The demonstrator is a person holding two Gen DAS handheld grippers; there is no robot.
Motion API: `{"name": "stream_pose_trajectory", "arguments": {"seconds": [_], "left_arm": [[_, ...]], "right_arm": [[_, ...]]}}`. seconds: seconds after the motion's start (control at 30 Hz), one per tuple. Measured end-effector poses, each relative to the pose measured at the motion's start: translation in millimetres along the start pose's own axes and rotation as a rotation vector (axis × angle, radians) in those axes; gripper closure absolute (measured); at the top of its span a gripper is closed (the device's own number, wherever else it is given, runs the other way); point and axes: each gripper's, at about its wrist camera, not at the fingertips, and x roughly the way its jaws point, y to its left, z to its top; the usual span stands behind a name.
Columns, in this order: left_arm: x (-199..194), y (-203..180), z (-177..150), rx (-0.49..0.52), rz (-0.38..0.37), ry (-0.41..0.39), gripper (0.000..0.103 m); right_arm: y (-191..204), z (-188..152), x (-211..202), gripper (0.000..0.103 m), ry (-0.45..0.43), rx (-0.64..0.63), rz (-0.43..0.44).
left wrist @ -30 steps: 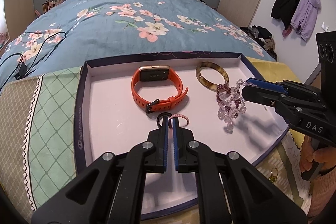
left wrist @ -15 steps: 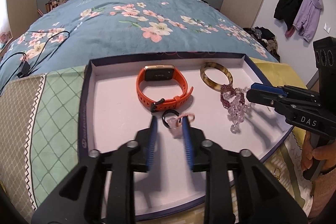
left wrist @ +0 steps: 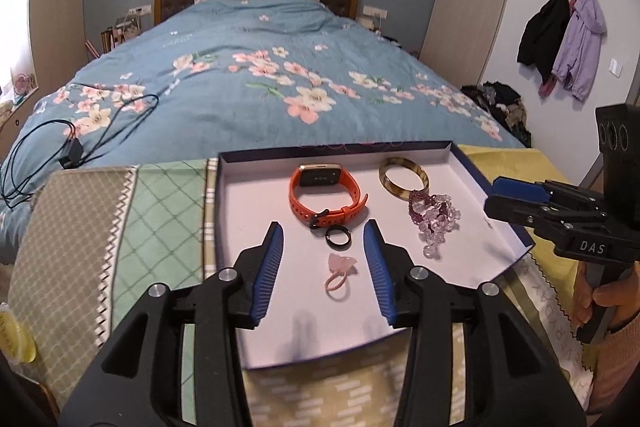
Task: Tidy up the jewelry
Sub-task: 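Move the left tool to the yellow beaded ring while the right tool grasps the gold charm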
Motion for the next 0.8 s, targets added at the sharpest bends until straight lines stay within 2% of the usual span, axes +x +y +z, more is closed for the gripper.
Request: {"name": "stream_pose_trajectory", "arguments": {"seconds": [0.23,0.47,0.6,0.8], "left_arm": [[-37.9,6.5,-17.0,0.018,-0.002,-0.031,0.058],[-54.8,-9.1,-51.9,0.083,0.000,-0.009,0.056],[-54.8,-11.8,-68.7,0.100,-0.025,0.025,0.055],[-54.3,-13.5,-82.6,0.085,-0.044,0.056,0.055]], "right_arm": [[13.3,-16.7,-20.7,0.049,-0.009,-0.029,0.032],[20.2,-46.7,-33.0,0.049,0.032,-0.055,0.024],[19.7,-67.3,-31.6,0.049,0.077,-0.056,0.014],[24.7,-88.8,-27.0,0.057,0.129,-0.057,0.014]]}}
